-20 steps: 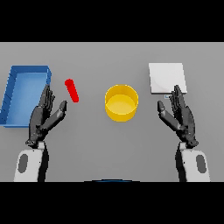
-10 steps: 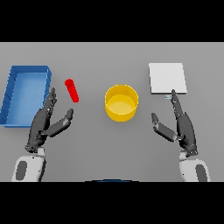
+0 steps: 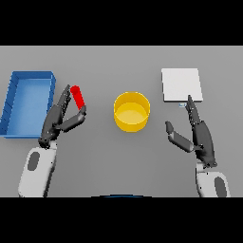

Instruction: Pick up the red beaker and tilt it to pour out 1 green nut into yellow bowl. Pick up the yellow bowl and place it on the metallic measuring scale.

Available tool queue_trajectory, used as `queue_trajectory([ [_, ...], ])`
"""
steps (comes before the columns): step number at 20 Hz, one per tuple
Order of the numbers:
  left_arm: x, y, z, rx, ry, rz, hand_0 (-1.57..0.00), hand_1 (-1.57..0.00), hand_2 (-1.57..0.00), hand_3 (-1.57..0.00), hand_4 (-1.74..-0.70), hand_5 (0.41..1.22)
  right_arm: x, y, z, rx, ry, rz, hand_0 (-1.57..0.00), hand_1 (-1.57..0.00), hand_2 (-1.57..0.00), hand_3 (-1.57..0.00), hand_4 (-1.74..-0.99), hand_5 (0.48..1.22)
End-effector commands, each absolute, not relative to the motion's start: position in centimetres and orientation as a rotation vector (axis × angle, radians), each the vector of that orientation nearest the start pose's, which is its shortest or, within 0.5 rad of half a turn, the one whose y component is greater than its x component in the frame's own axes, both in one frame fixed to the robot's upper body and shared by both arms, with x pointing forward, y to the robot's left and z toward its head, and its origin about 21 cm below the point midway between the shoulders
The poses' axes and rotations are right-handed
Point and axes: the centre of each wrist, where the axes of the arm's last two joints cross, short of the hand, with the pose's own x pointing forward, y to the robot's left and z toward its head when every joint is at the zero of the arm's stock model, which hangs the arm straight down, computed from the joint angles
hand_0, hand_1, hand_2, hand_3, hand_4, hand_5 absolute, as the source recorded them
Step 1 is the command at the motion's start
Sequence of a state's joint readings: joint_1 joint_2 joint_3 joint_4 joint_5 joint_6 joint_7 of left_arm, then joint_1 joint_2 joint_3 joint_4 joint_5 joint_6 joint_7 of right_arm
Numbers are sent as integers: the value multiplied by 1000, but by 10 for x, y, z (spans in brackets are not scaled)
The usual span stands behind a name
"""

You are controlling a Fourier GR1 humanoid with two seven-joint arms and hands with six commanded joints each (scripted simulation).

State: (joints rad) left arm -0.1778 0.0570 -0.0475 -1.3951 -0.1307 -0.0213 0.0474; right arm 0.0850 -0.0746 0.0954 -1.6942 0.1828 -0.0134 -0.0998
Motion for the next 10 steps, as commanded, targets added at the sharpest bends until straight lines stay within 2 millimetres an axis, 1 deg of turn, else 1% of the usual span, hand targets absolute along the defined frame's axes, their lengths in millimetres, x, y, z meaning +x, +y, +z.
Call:
queue_trajectory([
  [1,294,214,-3,71,-1509,-259,1,1,1,1,-1376,738,228,-231,13,-144,-1716,245,1,1,1,1,-1321,683],
  [2,297,216,-6,80,-1499,-256,1,1,1,1,-1369,733,225,-229,13,-132,-1721,244,1,1,1,1,-1329,685],
  [3,305,216,-9,80,-1476,-253,1,1,1,1,-1359,726,226,-233,14,-148,-1714,243,1,1,1,1,-1331,686],
  [6,318,213,-17,63,-1458,-246,1,1,1,1,-1339,717,227,-233,12,-143,-1692,229,1,1,1,1,-1341,689],
  [7,322,212,-18,64,-1461,-241,1,1,1,1,-1333,714,223,-235,14,-141,-1709,233,1,1,1,1,-1338,688],
  [8,328,212,-18,64,-1457,-247,1,1,1,1,-1330,714,227,-235,14,-148,-1694,229,1,1,1,1,-1338,688],
  [9,331,212,-18,68,-1463,-251,1,1,1,1,-1323,712,225,-231,12,-129,-1699,232,1,1,1,1,-1338,688],
  [10,338,212,-15,71,-1471,-253,1,1,1,1,-1321,713,228,-230,13,-127,-1694,228,1,1,1,1,-1336,688],
])
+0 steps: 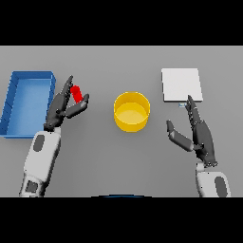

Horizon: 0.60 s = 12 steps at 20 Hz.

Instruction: Pick up the red beaker and tilt it to pour out 1 green nut into yellow bowl. Pick up the yellow bowl and place it on the metallic measuring scale.

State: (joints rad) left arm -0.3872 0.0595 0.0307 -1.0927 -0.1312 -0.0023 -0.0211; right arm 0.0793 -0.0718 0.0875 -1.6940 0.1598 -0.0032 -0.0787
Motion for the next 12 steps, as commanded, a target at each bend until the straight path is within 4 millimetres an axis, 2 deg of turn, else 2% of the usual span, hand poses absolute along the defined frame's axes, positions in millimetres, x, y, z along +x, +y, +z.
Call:
queue_trajectory([
  [1,341,210,-14,65,-1478,-259,1,1,1,1,-1319,711,227,-234,12,-144,-1701,237,1,1,1,1,-1333,687],
  [7,355,202,-16,53,-1462,-280,1,1,1,1,-1322,710,228,-235,12,-141,-1704,229,1,1,1,1,-1315,682],
  [10,364,205,-15,40,-1500,-271,1,1,1,1,-1363,735,225,-238,13,-148,-1698,225,1,1,1,1,-1298,682],
  [11,364,201,-18,32,-1512,-259,1,1,-30,-3,-1389,752,227,-237,12,-144,-1690,231,1,1,1,1,-1295,683],
  [12,364,196,-20,27,-1511,-244,-81,-84,-122,-75,-1416,770,227,-234,11,-146,-1693,236,1,1,1,1,-1291,684],
])
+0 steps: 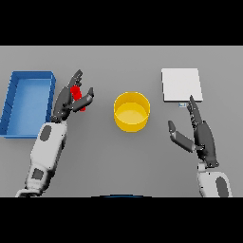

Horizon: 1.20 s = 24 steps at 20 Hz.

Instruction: Pick up the red beaker and tilt it to pour out 1 green nut into yellow bowl. Pick up the yellow bowl and place it on the metallic measuring scale.

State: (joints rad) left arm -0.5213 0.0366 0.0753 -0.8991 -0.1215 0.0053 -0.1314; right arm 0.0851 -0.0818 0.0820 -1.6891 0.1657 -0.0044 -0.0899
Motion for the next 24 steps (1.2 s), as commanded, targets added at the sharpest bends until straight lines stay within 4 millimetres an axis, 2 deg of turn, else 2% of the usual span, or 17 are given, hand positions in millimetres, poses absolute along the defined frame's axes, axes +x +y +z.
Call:
queue_trajectory([
  [1,365,190,-19,22,-1498,-226,-253,-276,-307,-220,-1444,795,227,-234,12,-140,-1702,237,1,1,1,1,-1289,684],
  [2,366,188,-18,24,-1498,-203,-458,-483,-501,-490,-1443,881,227,-235,17,-152,-1710,243,1,1,1,1,-1286,685],
  [4,368,182,-22,90,-1491,-211,-859,-875,-886,-879,-1439,1003,228,-235,15,-147,-1697,232,1,1,1,1,-1283,683],
  [6,369,181,-22,106,-1515,-230,-1115,-1125,-1133,-1128,-1443,1082,229,-237,12,-150,-1688,235,1,1,1,1,-1290,684],
  [8,365,179,-26,95,-1540,-230,-1279,-1286,-1290,-1288,-1447,1132,229,-234,12,-142,-1705,242,1,1,1,1,-1293,682],
  [12,369,180,-20,89,-1577,-190,-1452,-1454,-1456,-1455,-1621,1117,231,-234,11,-142,-1709,249,1,1,1,1,-1288,679],
  [14,370,180,-16,91,-1602,-189,-1495,-1496,-1497,-1497,-1664,1108,234,-236,12,-150,-1710,257,1,1,1,1,-1274,674],
  [17,373,182,5,113,-1680,-197,-1532,-1533,-1533,-1533,-1702,1098,232,-229,10,-141,-1724,259,1,1,1,1,-1258,669],
  [18,374,177,12,122,-1685,-215,-1540,-1540,-1541,-1541,-1709,1097,232,-229,12,-147,-1727,265,1,1,1,1,-1255,672],
  [21,378,175,38,194,-1705,-354,-1555,-1555,-1556,-1555,-1725,1107,230,-229,10,-168,-1718,277,1,1,1,1,-1249,679],
  [24,380,166,56,270,-1681,-624,-1563,-1563,-1563,-1563,-1733,1121,229,-227,14,-191,-1730,294,1,1,1,1,-1243,691],
])
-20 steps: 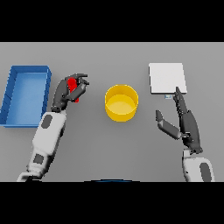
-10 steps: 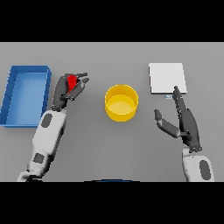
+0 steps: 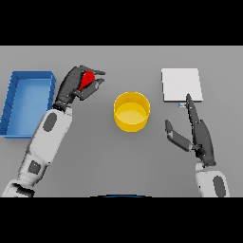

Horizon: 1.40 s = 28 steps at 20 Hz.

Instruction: Pick up the red beaker and tilt it to pour out 1 green nut into yellow bowl. Pick up the yellow bowl and place it on the metallic measuring scale.

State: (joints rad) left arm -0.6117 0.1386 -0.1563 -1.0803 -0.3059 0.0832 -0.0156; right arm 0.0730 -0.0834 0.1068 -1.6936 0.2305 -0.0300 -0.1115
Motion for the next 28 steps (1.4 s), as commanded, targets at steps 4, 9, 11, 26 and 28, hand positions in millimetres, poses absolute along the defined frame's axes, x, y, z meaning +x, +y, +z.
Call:
queue_trajectory([
  [4,376,159,60,302,-1664,-747,-1563,-1563,-1563,-1563,-1733,1114,227,-230,17,-195,-1726,294,1,1,1,1,-1243,705],
  [9,377,139,72,501,-1634,-1073,-1568,-1568,-1568,-1568,-1738,1123,226,-227,15,-186,-1717,301,1,1,1,1,-1260,719],
  [11,383,133,75,606,-1608,-1262,-1569,-1569,-1569,-1569,-1739,1134,226,-227,14,-171,-1721,288,1,1,1,1,-1267,720],
  [26,407,62,111,950,-1237,-2230,-1571,-1571,-1571,-1571,-1709,1218,224,-223,12,-181,-1720,241,1,1,1,1,-1198,650],
  [28,408,54,112,1016,-1168,-2310,-1571,-1571,-1571,-1571,-1720,1219,228,-226,12,-205,-1720,256,1,1,1,1,-1195,647],
])
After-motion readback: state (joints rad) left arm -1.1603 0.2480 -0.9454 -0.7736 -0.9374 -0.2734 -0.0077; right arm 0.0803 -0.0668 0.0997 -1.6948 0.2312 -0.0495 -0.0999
